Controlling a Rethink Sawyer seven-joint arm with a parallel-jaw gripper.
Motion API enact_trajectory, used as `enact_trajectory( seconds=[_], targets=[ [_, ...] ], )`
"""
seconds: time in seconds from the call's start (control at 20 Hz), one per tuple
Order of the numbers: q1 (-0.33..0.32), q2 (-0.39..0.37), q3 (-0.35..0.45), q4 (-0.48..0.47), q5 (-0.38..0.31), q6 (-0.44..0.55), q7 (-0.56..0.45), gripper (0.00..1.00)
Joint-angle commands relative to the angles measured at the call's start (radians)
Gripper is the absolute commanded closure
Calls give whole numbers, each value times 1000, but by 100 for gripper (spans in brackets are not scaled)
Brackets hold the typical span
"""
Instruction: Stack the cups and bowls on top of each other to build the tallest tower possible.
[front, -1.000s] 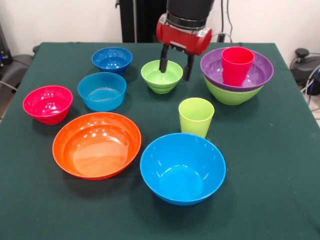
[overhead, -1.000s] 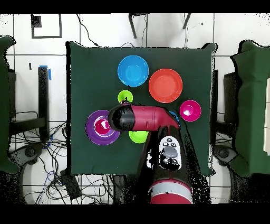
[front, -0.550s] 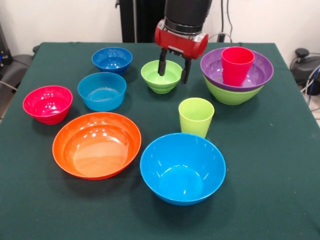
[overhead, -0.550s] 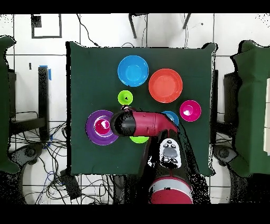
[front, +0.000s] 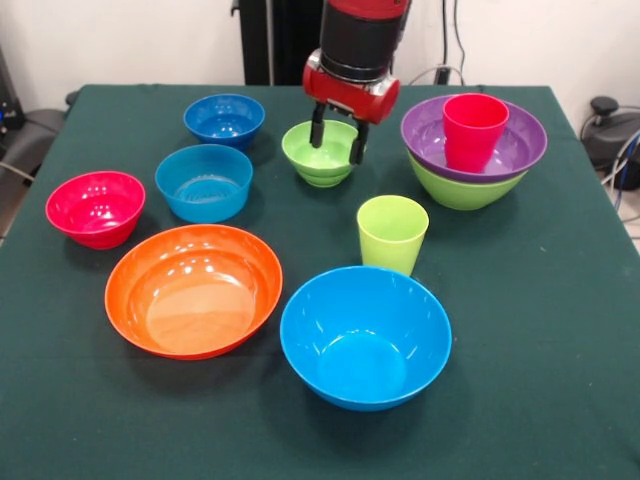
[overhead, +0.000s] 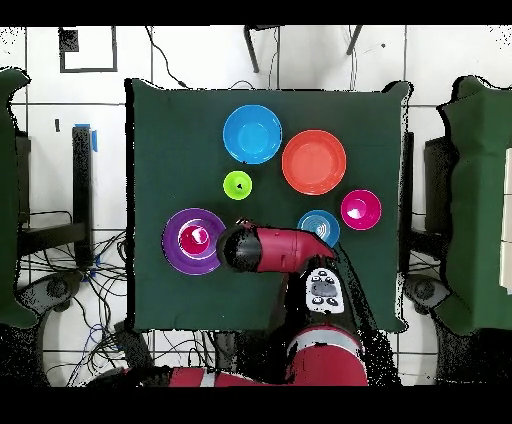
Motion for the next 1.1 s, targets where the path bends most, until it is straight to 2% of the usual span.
enact_trajectory(
  seconds=[0.05, 0.2, 0.55, 0.8, 1.1],
  targets=[
    [-31, 98, 53, 35, -11, -96, 97, 0],
    [-66, 119, 87, 46, -4, -106, 85, 0],
    [-102, 178, 107, 40, -22, -175, 77, 0],
    [-100, 195, 103, 38, -20, -193, 81, 0],
    [-113, 166, 116, 54, -15, -153, 64, 0]
  ],
)
